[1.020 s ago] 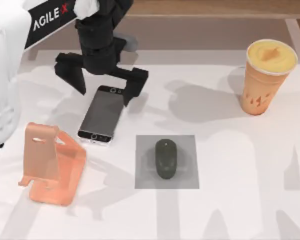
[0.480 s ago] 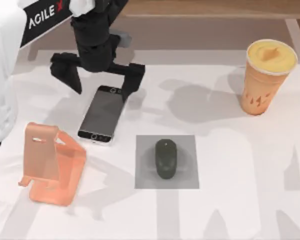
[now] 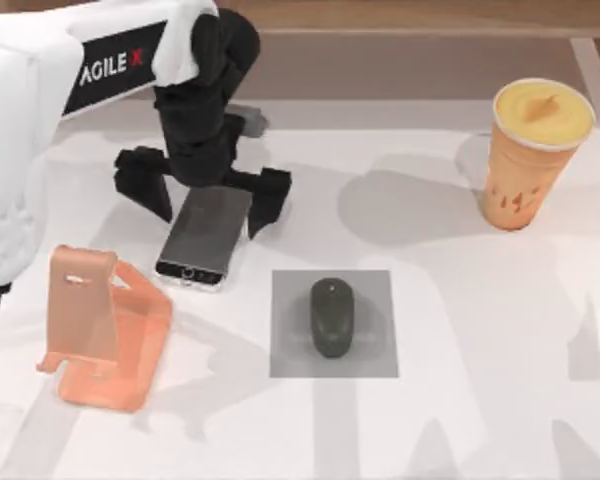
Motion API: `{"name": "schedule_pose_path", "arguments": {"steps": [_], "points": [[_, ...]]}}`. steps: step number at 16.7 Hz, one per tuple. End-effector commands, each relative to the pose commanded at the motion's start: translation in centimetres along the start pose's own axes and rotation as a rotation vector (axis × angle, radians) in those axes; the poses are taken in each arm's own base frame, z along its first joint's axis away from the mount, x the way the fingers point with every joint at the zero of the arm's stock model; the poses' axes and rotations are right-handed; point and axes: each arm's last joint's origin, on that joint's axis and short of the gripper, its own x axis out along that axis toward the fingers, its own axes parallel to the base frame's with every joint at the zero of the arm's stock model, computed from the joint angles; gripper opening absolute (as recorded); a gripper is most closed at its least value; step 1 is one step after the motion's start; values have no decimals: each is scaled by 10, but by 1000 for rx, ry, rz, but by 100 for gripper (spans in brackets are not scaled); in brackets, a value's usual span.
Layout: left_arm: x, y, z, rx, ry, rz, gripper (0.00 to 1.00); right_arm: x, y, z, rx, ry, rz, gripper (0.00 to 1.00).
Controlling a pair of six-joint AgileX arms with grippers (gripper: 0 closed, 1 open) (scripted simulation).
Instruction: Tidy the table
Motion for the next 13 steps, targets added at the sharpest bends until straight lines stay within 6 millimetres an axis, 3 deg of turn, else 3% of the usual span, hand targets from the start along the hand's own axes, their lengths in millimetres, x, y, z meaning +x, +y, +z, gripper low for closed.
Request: {"name": "schedule_pose_path", "arguments": {"steps": [5, 13], "points": [[8, 0, -1, 0, 1, 0, 100, 0, 0, 0, 0, 0, 0, 100], [8, 0, -1, 0, 1, 0, 40, 0, 0, 0, 0, 0, 0, 100]]}}
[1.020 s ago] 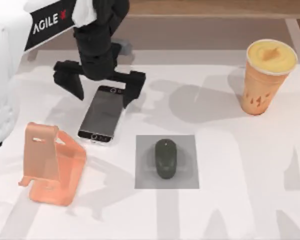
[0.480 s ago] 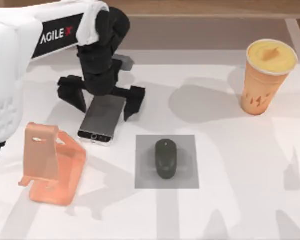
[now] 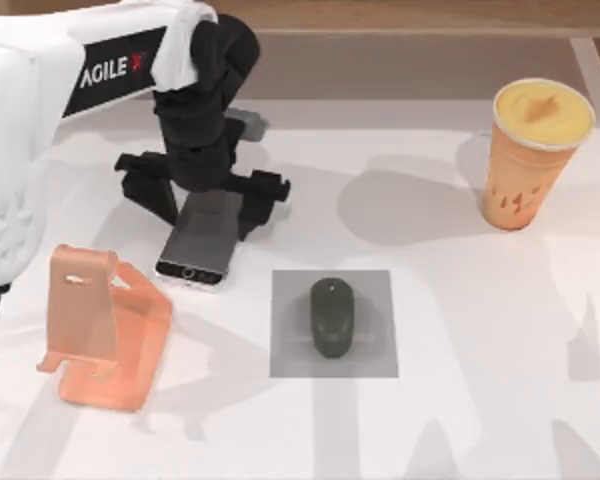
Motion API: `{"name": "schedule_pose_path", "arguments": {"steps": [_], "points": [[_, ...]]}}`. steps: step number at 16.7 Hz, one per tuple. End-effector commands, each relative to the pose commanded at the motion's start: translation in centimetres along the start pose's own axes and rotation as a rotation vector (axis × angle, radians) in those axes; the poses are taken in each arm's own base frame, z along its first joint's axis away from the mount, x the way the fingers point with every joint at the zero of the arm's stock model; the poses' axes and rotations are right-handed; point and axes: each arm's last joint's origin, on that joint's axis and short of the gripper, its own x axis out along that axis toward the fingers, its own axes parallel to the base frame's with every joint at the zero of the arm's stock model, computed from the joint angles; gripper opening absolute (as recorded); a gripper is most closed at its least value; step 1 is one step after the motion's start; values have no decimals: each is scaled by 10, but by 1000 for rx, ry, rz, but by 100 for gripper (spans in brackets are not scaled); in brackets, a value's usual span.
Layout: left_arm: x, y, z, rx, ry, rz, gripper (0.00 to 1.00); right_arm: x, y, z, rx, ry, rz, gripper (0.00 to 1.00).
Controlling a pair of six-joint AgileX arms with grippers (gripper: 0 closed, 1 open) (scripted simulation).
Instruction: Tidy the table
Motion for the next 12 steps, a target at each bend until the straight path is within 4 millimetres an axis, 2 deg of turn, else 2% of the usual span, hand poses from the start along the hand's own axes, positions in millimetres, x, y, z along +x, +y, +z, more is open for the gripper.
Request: {"name": "schedule_pose_path", "arguments": {"steps": [5, 12], "points": [[0, 0, 0, 0, 0, 0, 2, 0, 0, 0, 0, 0, 0, 100], [0, 0, 0, 0, 0, 0, 0, 0, 0, 0, 0, 0, 0, 100]]}}
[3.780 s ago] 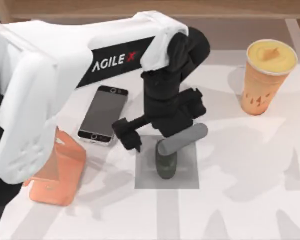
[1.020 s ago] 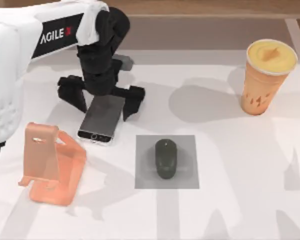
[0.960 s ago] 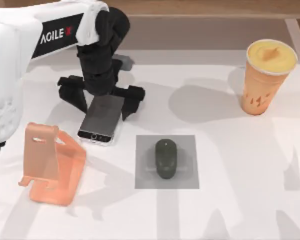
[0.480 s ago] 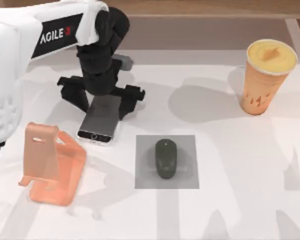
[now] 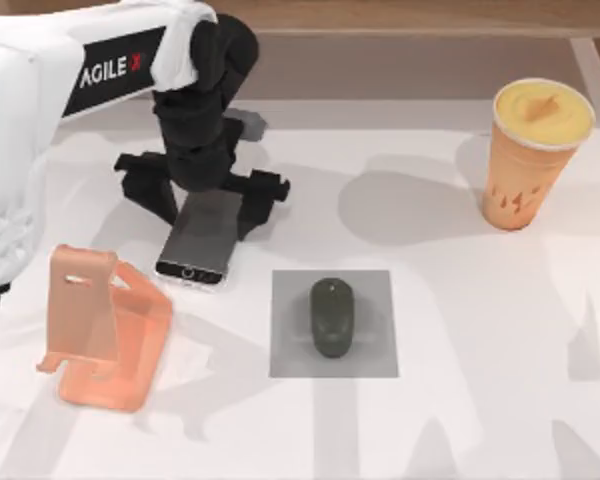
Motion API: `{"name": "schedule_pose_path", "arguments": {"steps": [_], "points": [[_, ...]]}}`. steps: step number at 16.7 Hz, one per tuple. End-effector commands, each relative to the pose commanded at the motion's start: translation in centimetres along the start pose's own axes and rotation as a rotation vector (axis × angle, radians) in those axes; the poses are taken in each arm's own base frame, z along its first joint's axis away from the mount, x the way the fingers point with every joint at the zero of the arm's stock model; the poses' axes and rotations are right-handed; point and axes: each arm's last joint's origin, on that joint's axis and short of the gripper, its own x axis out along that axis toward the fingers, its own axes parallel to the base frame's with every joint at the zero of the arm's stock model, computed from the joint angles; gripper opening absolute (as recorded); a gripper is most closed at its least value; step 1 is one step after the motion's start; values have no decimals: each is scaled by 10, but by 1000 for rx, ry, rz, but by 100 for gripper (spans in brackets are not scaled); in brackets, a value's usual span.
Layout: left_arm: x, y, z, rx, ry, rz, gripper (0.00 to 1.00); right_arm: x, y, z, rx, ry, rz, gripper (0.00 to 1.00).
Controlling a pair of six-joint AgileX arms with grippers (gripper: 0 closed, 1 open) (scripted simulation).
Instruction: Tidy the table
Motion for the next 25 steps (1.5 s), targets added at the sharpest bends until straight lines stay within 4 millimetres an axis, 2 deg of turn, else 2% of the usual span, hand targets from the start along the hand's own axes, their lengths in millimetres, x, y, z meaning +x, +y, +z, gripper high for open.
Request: {"name": "schedule_pose_path", "arguments": {"steps": [4, 9, 14, 17, 19, 21, 23, 25], "points": [[-10, 0, 0, 0, -11, 0, 0, 0, 0, 0, 0, 0, 0, 100], [-35, -1, 0, 4, -10, 0, 0, 0, 0, 0, 0, 0, 0, 100], [-36, -2, -1, 6, -18, 3, 0, 0, 0, 0, 0, 0, 0, 100], [-63, -7, -9, 8, -109, 25, 0, 0, 0, 0, 0, 0, 0, 100], [-92, -11, -24, 6, -210, 45, 0, 0, 0, 0, 0, 0, 0, 100], [-127, -15, -47, 1, -335, 65, 0, 0, 0, 0, 0, 0, 0, 100], [-160, -16, -80, -12, -463, 82, 0, 0, 0, 0, 0, 0, 0, 100], [-184, -16, -120, -28, -582, 95, 0, 0, 0, 0, 0, 0, 0, 100]]}}
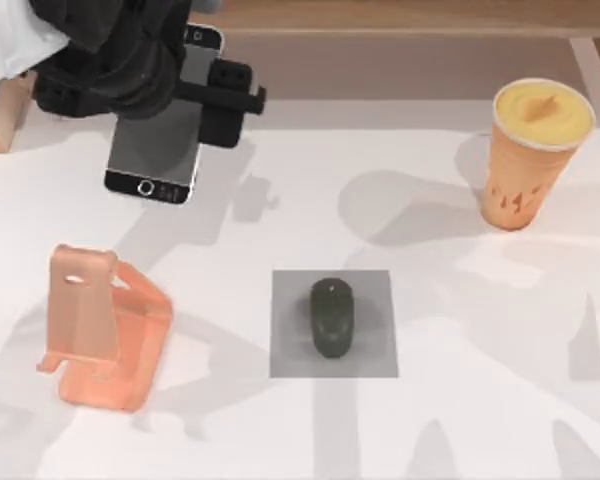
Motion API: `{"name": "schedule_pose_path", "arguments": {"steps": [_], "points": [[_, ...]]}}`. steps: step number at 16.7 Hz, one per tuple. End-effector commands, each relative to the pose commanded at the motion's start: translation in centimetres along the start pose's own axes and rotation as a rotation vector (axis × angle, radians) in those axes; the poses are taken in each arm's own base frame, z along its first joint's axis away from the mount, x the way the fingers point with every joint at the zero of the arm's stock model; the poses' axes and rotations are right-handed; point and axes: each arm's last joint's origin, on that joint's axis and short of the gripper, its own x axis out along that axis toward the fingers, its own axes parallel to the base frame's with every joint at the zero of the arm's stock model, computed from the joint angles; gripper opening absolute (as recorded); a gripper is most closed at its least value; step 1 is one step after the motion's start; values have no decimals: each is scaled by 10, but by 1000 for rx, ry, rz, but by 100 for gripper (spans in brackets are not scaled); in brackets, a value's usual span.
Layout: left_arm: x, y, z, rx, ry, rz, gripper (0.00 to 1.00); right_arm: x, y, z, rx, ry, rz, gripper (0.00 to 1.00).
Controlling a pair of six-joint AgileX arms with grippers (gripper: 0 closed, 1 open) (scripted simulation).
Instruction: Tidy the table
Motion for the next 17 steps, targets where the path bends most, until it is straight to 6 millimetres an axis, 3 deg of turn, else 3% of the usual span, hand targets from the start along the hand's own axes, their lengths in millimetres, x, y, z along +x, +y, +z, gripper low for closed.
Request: {"name": "schedule_pose_path", "arguments": {"steps": [4, 7, 12, 15, 17], "points": [[-61, 14, -65, -43, -204, 13, 0, 0, 0, 0, 0, 0, 0, 100], [-84, 27, -122, -78, -336, 5, 0, 0, 0, 0, 0, 0, 0, 100], [-78, 40, -200, -104, -466, -18, 0, 0, 0, 0, 0, 0, 0, 100], [-66, 42, -225, -97, -489, -29, 0, 0, 0, 0, 0, 0, 0, 100], [-62, 42, -231, -94, -493, -31, 0, 0, 0, 0, 0, 0, 0, 100]]}}
